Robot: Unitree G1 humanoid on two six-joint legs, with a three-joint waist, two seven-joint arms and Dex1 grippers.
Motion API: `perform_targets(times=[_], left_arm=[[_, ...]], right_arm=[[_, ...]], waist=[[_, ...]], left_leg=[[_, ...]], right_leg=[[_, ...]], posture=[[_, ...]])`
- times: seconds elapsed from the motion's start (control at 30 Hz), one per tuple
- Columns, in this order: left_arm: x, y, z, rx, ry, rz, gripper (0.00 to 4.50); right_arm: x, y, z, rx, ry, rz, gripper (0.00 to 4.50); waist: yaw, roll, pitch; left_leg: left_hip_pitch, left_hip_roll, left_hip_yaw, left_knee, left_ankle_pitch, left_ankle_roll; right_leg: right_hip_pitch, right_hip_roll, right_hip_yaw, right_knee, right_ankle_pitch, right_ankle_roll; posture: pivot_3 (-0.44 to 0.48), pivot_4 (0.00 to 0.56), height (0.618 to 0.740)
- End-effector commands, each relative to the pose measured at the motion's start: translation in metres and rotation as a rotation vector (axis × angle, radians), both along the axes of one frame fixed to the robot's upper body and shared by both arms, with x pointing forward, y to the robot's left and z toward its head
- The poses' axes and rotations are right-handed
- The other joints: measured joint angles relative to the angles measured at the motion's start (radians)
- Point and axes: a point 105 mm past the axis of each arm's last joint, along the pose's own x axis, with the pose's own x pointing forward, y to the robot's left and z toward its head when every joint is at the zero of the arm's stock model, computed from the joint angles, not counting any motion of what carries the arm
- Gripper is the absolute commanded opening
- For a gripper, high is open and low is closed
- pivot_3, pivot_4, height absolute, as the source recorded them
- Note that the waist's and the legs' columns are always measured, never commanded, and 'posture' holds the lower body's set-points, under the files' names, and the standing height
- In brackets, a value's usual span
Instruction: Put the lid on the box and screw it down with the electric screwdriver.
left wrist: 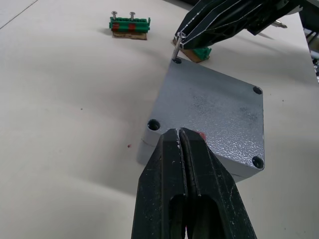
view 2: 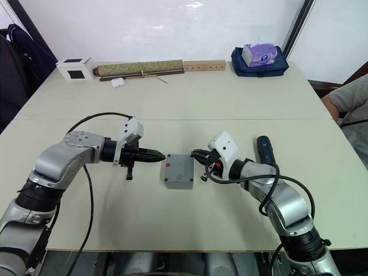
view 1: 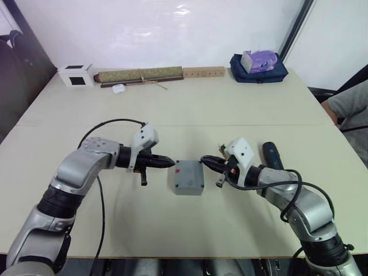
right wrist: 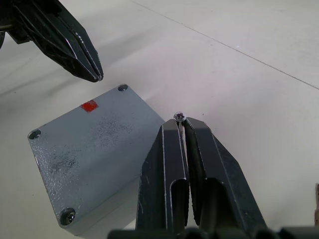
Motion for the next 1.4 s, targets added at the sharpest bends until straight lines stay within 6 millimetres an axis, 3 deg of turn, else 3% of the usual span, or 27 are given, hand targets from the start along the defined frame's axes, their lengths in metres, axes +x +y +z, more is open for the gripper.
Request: perform_targets(times=[0.03,1.4], left_arm=[[-0.003,-0.003,0.01,-0.007,-0.042,-0.026,0.0],[0.001,-0.006,0.011,-0.019,-0.042,-0.024,0.0]], right_arm=[[-0.007,0.006,0.002,0.008,-0.005,0.042,0.03],[-0.01,0.004,0.012,0.04,-0.034,0.041,0.03]], waist=[[0.0,0.0,0.0],[0.0,0.0,0.0]], left_leg=[[0.0,0.0,0.0,0.0,0.0,0.0],[0.0,0.0,0.0,0.0,0.0,0.0]], right_leg=[[0.0,0.0,0.0,0.0,0.0,0.0],[0.0,0.0,0.0,0.0,0.0,0.0]], posture=[[0.0,0.15,0.74],[0.0,0.15,0.74]])
